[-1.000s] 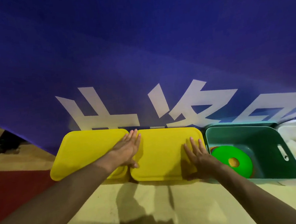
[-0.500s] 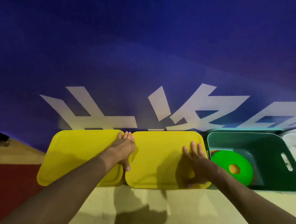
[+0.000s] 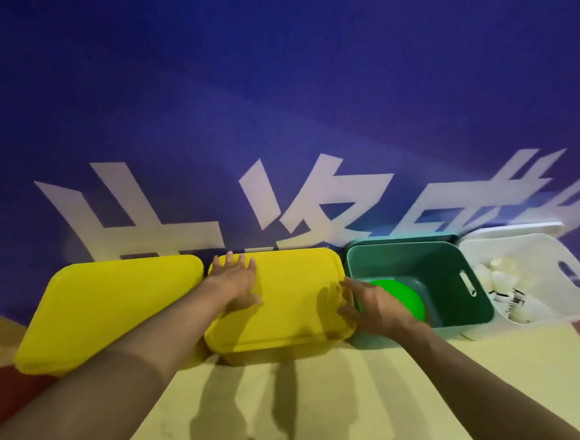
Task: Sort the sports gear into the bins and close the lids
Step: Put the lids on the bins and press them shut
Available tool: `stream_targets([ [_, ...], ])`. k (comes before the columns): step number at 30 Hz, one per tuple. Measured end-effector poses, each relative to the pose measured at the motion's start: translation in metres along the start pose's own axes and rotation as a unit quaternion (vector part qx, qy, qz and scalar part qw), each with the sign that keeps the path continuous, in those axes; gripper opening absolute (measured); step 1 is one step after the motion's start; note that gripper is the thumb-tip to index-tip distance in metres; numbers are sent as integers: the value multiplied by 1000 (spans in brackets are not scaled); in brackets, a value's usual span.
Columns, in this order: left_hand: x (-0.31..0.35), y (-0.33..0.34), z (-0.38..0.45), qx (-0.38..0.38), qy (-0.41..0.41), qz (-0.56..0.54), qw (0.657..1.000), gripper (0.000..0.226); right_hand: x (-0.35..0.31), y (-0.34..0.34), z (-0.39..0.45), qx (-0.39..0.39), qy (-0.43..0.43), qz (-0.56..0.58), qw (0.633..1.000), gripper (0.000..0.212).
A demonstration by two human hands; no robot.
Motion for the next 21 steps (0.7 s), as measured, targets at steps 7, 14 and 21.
stream_targets([
  [7,102,-38,-17,169,86,-57,980,63,122,-75,-18,77,79,-83,990,55],
  [14,189,-46,-1,158,32,-81,984,67,201,-132,14,110,24,-162,980,58],
  [21,216,-23,-5,130,-3,-110,985,72,222,-121,61,14,30,-199,979,47],
])
Point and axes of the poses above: each hand's wrist, its own z-axis towards the middle knuckle, its own y-axis out of the palm, x = y × z, the point moved 3 cm from there along z, towards the middle knuckle, and after that the axes turned 12 degrees about -x, right-handed, at the moved point
